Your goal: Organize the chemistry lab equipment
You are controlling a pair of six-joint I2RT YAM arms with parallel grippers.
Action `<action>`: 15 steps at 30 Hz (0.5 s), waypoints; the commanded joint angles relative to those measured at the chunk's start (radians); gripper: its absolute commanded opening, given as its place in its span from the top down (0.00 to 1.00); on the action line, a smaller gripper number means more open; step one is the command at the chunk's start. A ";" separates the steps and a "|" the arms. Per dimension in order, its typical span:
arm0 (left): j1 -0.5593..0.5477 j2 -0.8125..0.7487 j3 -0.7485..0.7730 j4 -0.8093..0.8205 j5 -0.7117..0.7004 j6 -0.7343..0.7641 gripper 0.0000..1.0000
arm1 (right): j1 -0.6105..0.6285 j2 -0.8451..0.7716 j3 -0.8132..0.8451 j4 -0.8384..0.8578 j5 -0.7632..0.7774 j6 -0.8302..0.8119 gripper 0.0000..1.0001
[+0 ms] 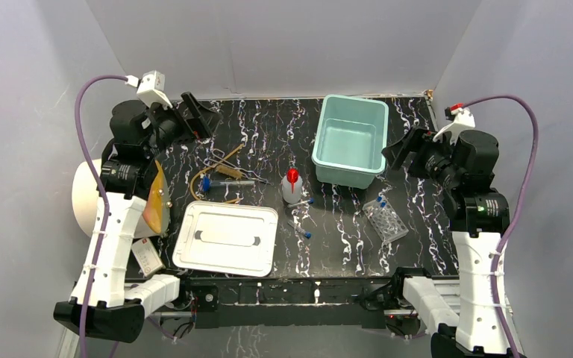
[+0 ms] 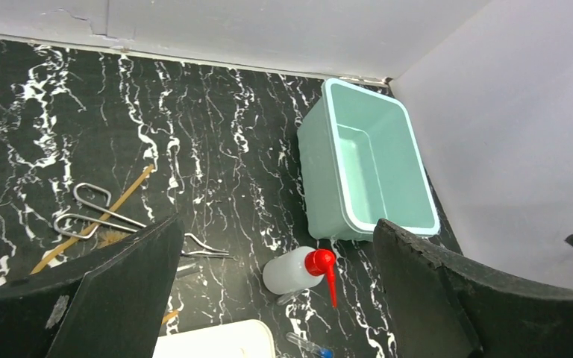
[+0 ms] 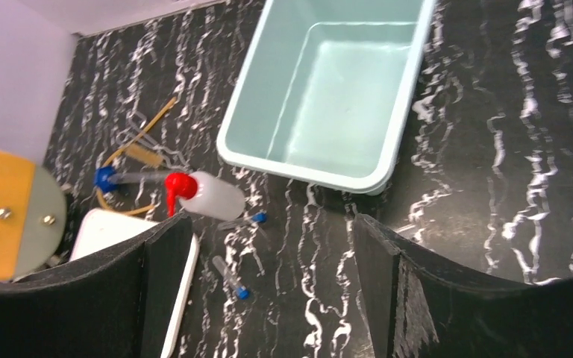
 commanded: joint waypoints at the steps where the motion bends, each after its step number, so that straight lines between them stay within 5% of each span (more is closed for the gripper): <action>1: -0.011 -0.018 -0.021 0.061 0.078 -0.026 0.02 | 0.025 -0.014 -0.031 0.034 -0.154 0.041 0.12; 10: -0.058 0.022 -0.235 0.297 0.402 -0.213 0.02 | 0.087 0.020 -0.104 0.014 -0.388 0.004 0.16; 15: -0.093 0.019 -0.334 0.407 0.443 -0.284 0.02 | 0.128 0.040 -0.126 0.018 -0.406 0.004 0.18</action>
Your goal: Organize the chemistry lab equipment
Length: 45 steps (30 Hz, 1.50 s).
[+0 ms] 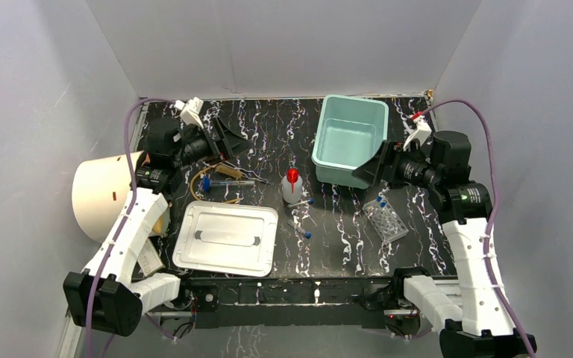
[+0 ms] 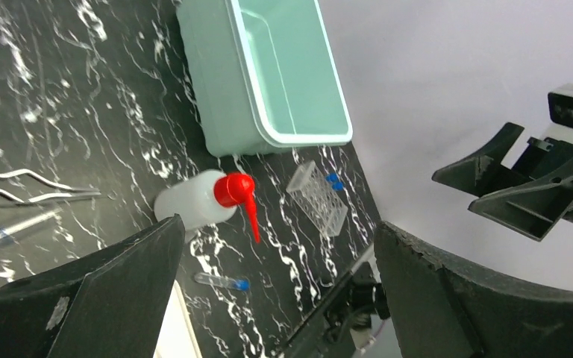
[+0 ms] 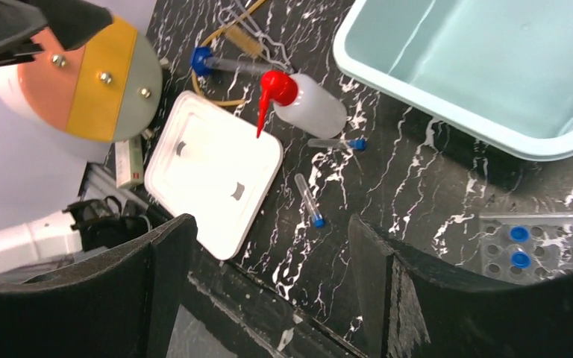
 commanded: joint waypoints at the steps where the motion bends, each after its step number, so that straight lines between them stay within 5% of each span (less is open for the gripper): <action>1: -0.039 -0.020 -0.043 0.133 0.106 -0.078 0.02 | 0.050 0.016 -0.016 0.019 -0.048 -0.013 0.19; 19: -0.068 -0.073 0.019 -0.290 -0.264 -0.039 0.02 | 0.673 0.275 0.150 0.039 0.723 0.130 0.22; 25: -0.068 -0.123 0.049 -0.400 -0.402 -0.045 0.02 | 0.839 0.489 0.291 -0.044 1.029 0.212 0.10; 28: -0.067 -0.148 0.055 -0.431 -0.445 -0.044 0.02 | 0.844 0.543 0.292 -0.026 1.070 0.238 0.02; 41: -0.067 -0.181 0.056 -0.489 -0.475 -0.023 0.02 | 0.844 0.773 0.288 0.093 0.946 0.245 0.01; 45: -0.068 -0.175 0.050 -0.489 -0.459 -0.022 0.02 | 0.838 0.832 0.304 0.057 1.006 0.303 0.12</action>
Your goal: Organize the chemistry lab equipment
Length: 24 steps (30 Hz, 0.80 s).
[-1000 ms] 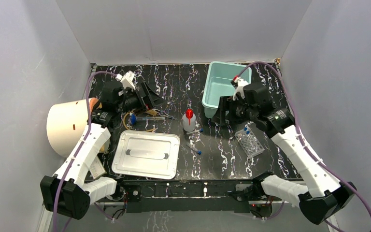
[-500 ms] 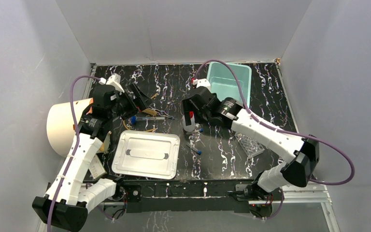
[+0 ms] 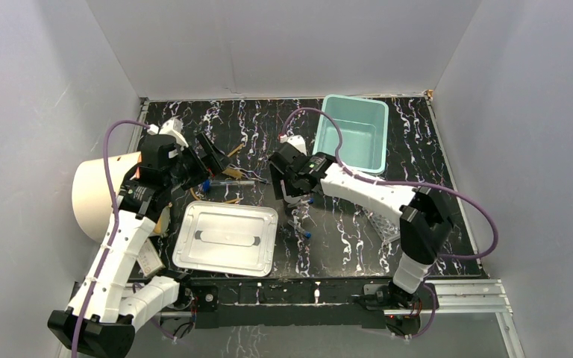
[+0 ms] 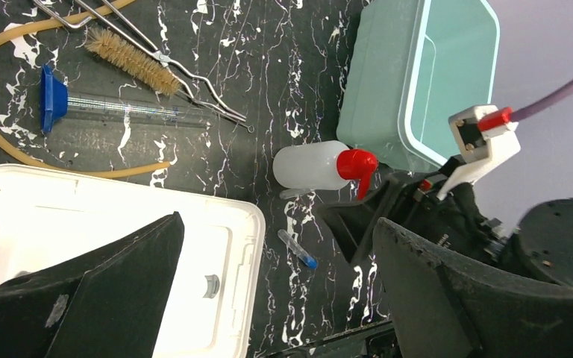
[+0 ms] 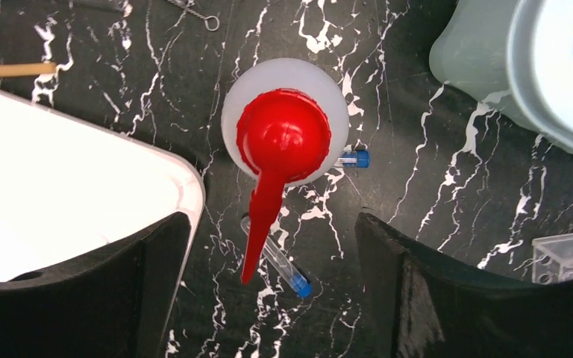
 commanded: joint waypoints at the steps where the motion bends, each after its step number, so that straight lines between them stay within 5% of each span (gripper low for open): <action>1: -0.002 -0.010 0.021 -0.019 0.026 0.014 0.02 | -0.005 0.034 0.055 -0.006 0.086 0.076 0.17; 16: -0.002 0.015 0.016 -0.019 0.024 0.023 0.02 | -0.068 0.170 0.115 0.086 0.053 -0.010 0.24; 24: -0.003 0.020 0.012 -0.022 0.020 0.029 0.02 | -0.069 0.173 0.141 0.113 0.029 -0.070 0.46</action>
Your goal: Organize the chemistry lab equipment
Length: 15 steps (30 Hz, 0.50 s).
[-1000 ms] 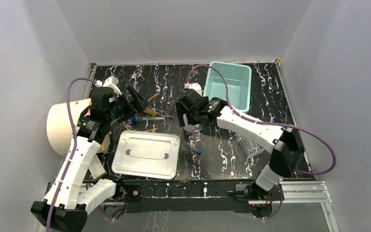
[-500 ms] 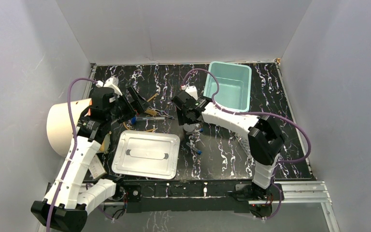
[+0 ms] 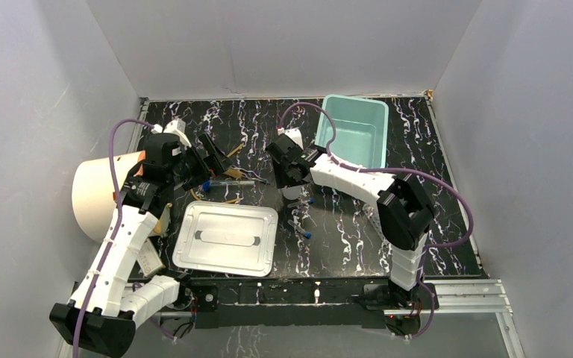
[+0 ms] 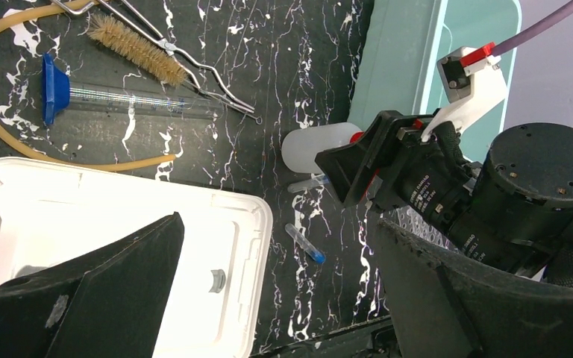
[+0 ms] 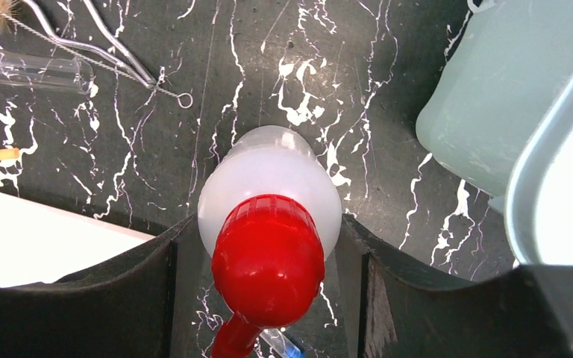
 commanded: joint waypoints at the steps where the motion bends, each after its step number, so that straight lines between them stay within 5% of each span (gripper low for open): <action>1: -0.002 -0.014 0.011 -0.007 0.012 0.018 0.02 | -0.003 -0.002 0.059 0.048 -0.007 -0.051 0.49; 15: -0.002 -0.054 0.013 -0.038 0.003 0.013 0.02 | -0.037 -0.229 0.212 0.048 -0.026 -0.182 0.52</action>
